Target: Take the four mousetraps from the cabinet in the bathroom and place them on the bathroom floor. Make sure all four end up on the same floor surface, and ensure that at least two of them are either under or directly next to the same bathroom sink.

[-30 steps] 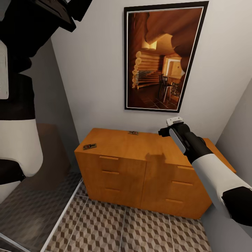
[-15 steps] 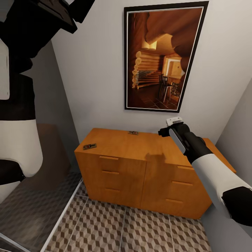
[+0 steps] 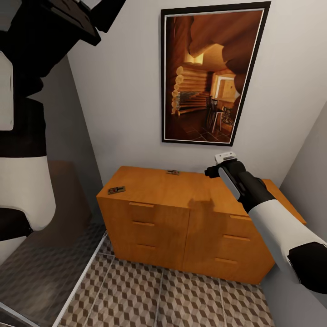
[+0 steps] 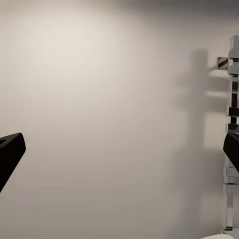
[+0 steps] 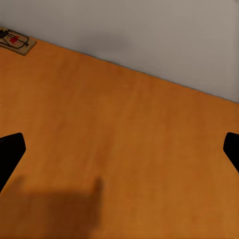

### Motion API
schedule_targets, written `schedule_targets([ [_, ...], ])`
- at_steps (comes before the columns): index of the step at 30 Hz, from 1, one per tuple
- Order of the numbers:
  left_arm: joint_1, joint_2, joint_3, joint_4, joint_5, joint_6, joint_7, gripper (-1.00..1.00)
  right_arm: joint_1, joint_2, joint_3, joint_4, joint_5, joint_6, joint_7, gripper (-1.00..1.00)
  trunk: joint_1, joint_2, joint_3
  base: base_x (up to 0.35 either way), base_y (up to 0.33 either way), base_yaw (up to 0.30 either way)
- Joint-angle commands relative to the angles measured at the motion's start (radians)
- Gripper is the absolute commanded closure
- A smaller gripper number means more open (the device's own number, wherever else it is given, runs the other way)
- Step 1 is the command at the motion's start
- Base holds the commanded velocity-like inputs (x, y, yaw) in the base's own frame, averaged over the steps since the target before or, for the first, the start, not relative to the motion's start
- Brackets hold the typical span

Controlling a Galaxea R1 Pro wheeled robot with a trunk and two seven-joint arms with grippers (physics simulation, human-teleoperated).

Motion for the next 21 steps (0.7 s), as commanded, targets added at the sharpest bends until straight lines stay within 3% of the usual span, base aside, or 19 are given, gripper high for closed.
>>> schedule_targets([
  [1, -0.001, 0.001, -0.001, 0.001, -0.001, 0.003, -0.004, -1.0, -0.001, -0.001, 0.005, -0.001, -0.01, 0.003, -0.009, -1.0, 0.0, -0.001, -0.001, 0.0, 0.0, 0.0],
  [21, 0.001, 0.001, 0.0, 0.001, -0.001, 0.002, -0.004, -1.0, -0.001, -0.003, 0.004, -0.003, -0.007, 0.0, -0.006, -1.0, 0.0, -0.001, -0.001, 0.0, 0.0, 0.0],
])
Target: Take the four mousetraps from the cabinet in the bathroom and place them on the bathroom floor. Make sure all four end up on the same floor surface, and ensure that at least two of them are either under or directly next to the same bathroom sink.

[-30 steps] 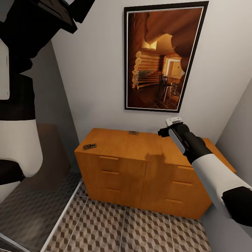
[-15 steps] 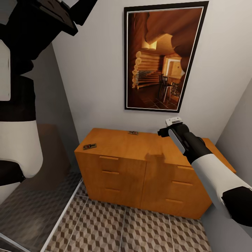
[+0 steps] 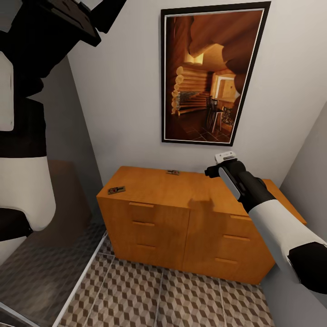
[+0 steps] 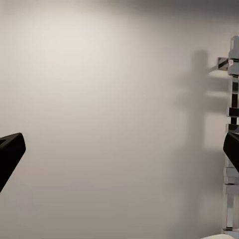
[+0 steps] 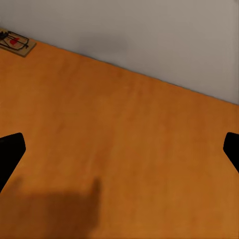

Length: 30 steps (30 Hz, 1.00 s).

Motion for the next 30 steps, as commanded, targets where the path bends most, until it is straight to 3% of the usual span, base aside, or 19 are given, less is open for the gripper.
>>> schedule_targets([
  [1, -0.001, 0.001, -0.001, 0.001, -0.001, 0.003, -0.004, -1.0, -0.001, -0.001, 0.005, -0.001, -0.01, 0.003, -0.009, -1.0, 0.0, -0.001, -0.001, 0.0, 0.0, 0.0],
  [17, -0.001, 0.001, -0.001, 0.001, -0.001, 0.003, -0.004, -1.0, -0.001, -0.001, 0.022, -0.007, -0.01, 0.002, -0.008, -1.0, 0.0, -0.001, -0.001, 0.0, 0.0, 0.0],
  [30, -0.001, 0.001, -0.001, 0.001, -0.001, 0.003, -0.004, -1.0, 0.0, 0.0, 0.085, -0.009, -0.01, -0.001, -0.009, -1.0, 0.0, -0.001, -0.002, 0.0, 0.0, 0.002],
])
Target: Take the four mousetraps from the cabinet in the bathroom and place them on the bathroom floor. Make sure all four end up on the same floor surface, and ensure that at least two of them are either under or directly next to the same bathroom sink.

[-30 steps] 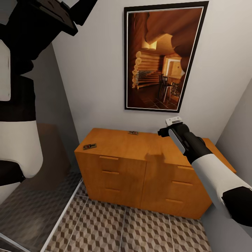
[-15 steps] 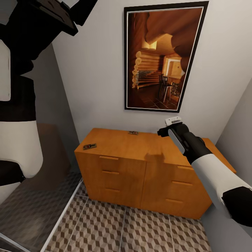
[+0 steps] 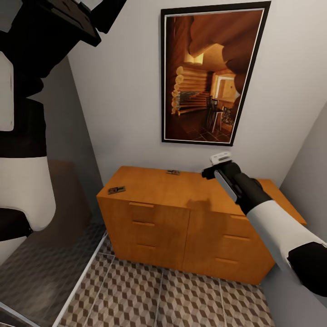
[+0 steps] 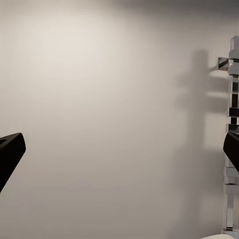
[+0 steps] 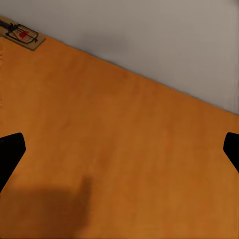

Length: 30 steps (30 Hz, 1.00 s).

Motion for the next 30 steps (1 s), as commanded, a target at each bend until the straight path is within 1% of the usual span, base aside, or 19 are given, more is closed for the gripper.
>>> schedule_targets([
  [1, -0.001, 0.001, -0.001, 0.001, 0.0, 0.003, -0.004, -1.0, -0.001, -0.001, 0.012, -0.001, -0.01, 0.001, -0.009, -1.0, 0.0, -0.001, -0.002, 0.0, 0.0, 0.035],
  [2, -0.001, 0.001, -0.001, 0.001, -0.001, 0.003, -0.004, -1.0, 0.0, -0.001, 0.022, -0.002, -0.01, -0.007, -0.01, -1.0, 0.0, -0.001, -0.002, 0.0, 0.0, 0.073],
  [5, -0.001, 0.001, -0.001, 0.001, -0.001, 0.003, -0.004, -1.0, 0.0, -0.001, 0.032, -0.002, -0.01, -0.023, -0.01, -1.0, 0.0, -0.001, -0.004, 0.0, 0.0, 0.121],
  [14, -0.001, 0.001, -0.001, 0.001, -0.001, 0.003, -0.004, -1.0, 0.001, -0.001, 0.042, -0.001, -0.011, -0.052, -0.008, -1.0, 0.0, -0.001, -0.008, 0.0, 0.0, 0.17],
  [30, -0.001, 0.001, -0.001, 0.001, 0.0, 0.003, -0.004, -1.0, 0.002, -0.001, 0.043, -0.001, -0.012, -0.057, -0.008, -1.0, 0.0, -0.001, -0.009, 0.0, 0.0, 0.022],
])
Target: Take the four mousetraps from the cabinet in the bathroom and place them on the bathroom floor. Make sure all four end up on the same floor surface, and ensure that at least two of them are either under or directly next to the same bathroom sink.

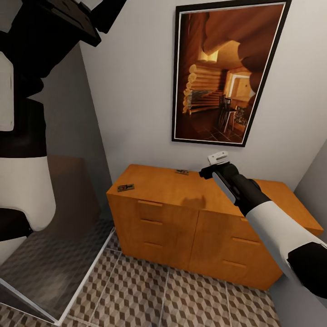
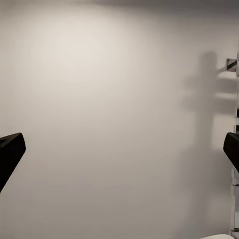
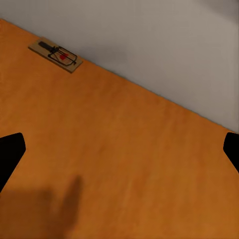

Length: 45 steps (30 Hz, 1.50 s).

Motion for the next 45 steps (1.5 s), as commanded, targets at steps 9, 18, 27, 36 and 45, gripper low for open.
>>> schedule_targets([
  [9, -0.001, 0.001, -0.001, 0.001, -0.001, 0.003, -0.004, -1.0, -0.001, -0.001, 0.005, -0.002, -0.011, 0.002, -0.01, -1.0, 0.0, -0.001, -0.001, 0.0, 0.0, 0.001],
  [18, -0.001, 0.001, -0.001, 0.001, -0.001, 0.003, -0.004, -1.0, -0.001, -0.001, 0.004, -0.001, -0.014, 0.001, -0.01, -1.0, 0.0, -0.001, -0.001, 0.0, 0.0, 0.0],
  [27, -0.001, 0.001, -0.001, 0.001, -0.001, 0.003, -0.004, -1.0, -0.001, -0.001, 0.005, -0.001, -0.015, 0.001, -0.012, -1.0, 0.0, -0.001, -0.001, 0.0, 0.0, 0.0],
  [36, -0.001, 0.001, -0.001, 0.001, -0.001, 0.003, -0.004, -1.0, -0.001, 0.0, 0.005, -0.001, -0.015, 0.0, -0.013, -1.0, 0.0, -0.001, -0.001, 0.0, 0.0, 0.0],
  [45, -0.001, 0.001, -0.001, 0.001, -0.001, 0.003, -0.004, -1.0, -0.001, 0.007, 0.005, -0.001, -0.015, 0.0, -0.013, -1.0, 0.0, -0.001, -0.001, 0.0, 0.0, 0.0],
])
